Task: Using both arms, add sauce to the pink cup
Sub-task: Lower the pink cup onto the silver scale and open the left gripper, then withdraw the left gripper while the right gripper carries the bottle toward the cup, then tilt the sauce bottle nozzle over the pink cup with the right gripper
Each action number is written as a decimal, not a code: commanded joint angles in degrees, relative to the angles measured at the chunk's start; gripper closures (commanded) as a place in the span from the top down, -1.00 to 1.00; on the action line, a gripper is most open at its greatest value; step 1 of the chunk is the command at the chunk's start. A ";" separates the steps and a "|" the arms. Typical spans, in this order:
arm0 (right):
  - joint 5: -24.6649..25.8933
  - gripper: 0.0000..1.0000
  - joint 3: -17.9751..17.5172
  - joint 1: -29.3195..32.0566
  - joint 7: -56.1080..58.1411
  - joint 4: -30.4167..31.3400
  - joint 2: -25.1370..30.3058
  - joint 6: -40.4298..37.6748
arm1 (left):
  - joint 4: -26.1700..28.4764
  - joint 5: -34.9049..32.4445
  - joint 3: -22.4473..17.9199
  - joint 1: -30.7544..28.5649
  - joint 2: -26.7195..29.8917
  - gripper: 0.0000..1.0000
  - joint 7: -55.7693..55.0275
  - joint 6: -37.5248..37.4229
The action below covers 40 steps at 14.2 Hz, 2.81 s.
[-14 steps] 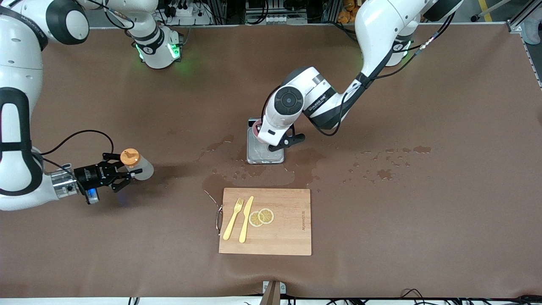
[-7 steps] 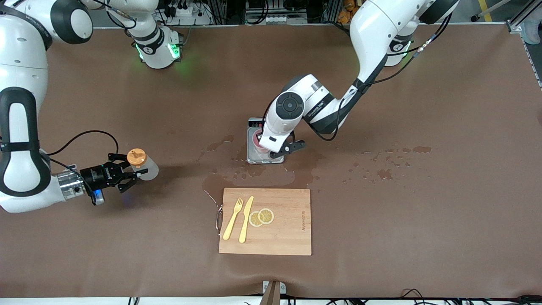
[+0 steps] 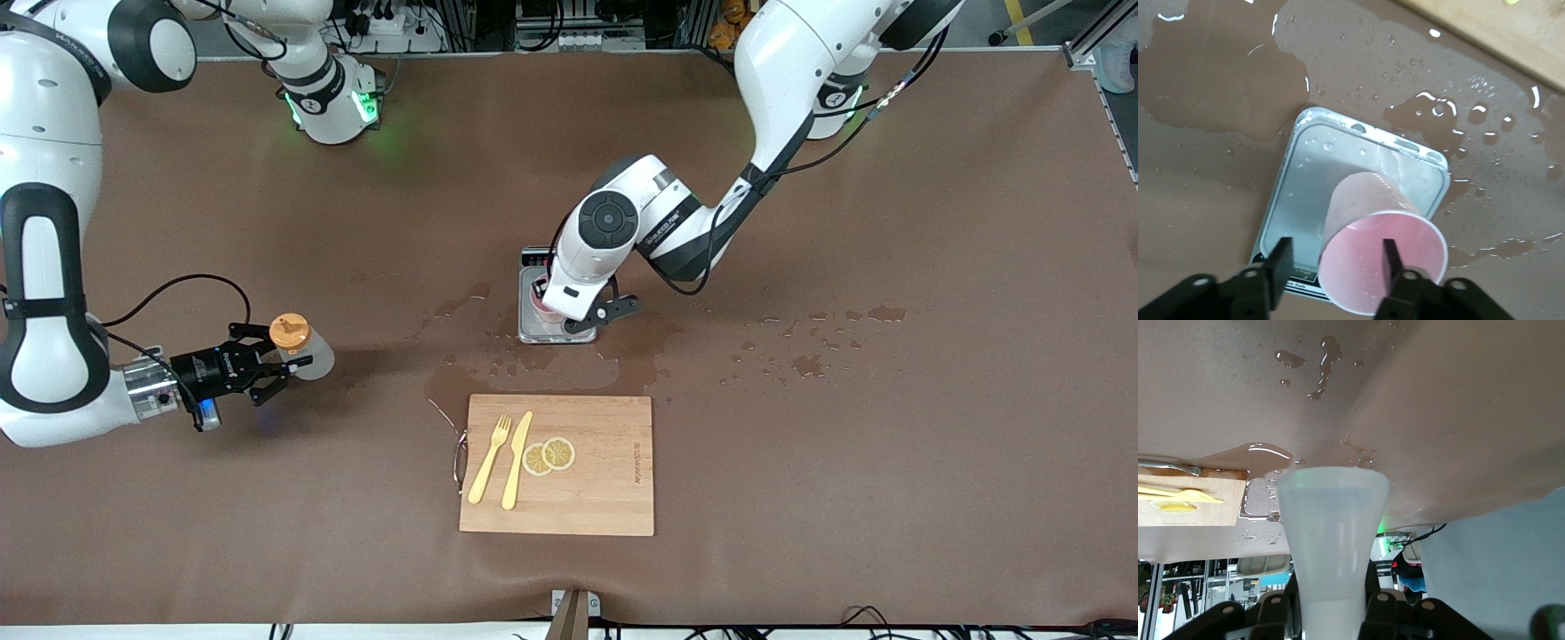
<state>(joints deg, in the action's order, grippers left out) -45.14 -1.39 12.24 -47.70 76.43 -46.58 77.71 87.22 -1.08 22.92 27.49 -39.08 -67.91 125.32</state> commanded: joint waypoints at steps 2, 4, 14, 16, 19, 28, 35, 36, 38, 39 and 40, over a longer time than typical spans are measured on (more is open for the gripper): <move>1.20 -0.29 0.42 -2.92 -3.62 1.87 3.07 1.56 | -0.12 -2.08 -0.59 -1.82 5.92 1.00 -0.65 -6.13; 1.20 -0.29 0.42 -4.41 -4.93 4.33 5.43 4.45 | 0.06 -2.00 -0.51 -4.45 9.70 1.00 3.11 -10.60; 4.70 -0.30 0.42 -13.11 -19.69 4.78 9.92 10.35 | 0.41 1.86 0.20 -26.68 20.43 1.00 34.74 -26.78; 6.90 -0.31 0.42 -16.79 -25.56 4.78 10.98 12.89 | 0.41 2.40 0.20 -30.55 23.15 1.00 41.16 -30.12; 13.74 -0.33 0.42 -21.72 -33.30 4.69 11.94 15.45 | 1.63 1.61 0.11 -32.59 27.46 1.00 46.99 -32.60; 27.02 -0.35 0.16 -30.42 -48.52 4.25 13.09 14.75 | 7.00 1.17 -4.09 -31.30 38.19 1.00 55.51 -34.88; 34.75 -0.35 0.24 -36.92 -57.14 4.60 12.56 13.87 | 7.09 1.96 -18.61 -19.49 41.89 1.00 61.06 -37.96; 36.60 -0.35 0.24 -38.07 -59.06 4.52 12.30 14.13 | 6.91 1.96 -18.44 -19.41 41.89 1.00 60.36 -38.13; 38.37 -0.35 0.24 -39.83 -60.83 4.52 11.51 14.22 | 6.48 1.87 -18.08 -19.32 41.89 1.00 59.91 -38.49; 40.03 -0.35 0.24 -40.45 -61.71 4.52 11.51 13.87 | 5.78 1.70 -18.17 -19.41 41.97 1.00 60.44 -38.58; 40.83 -0.35 0.24 -40.54 -62.59 4.43 11.51 13.78 | 5.51 1.70 -18.26 -19.41 42.50 1.00 60.53 -38.58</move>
<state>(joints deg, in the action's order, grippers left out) -7.00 -1.58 -27.34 -107.84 80.20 -36.06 91.92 93.04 0.23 4.97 7.88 1.83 -7.93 87.46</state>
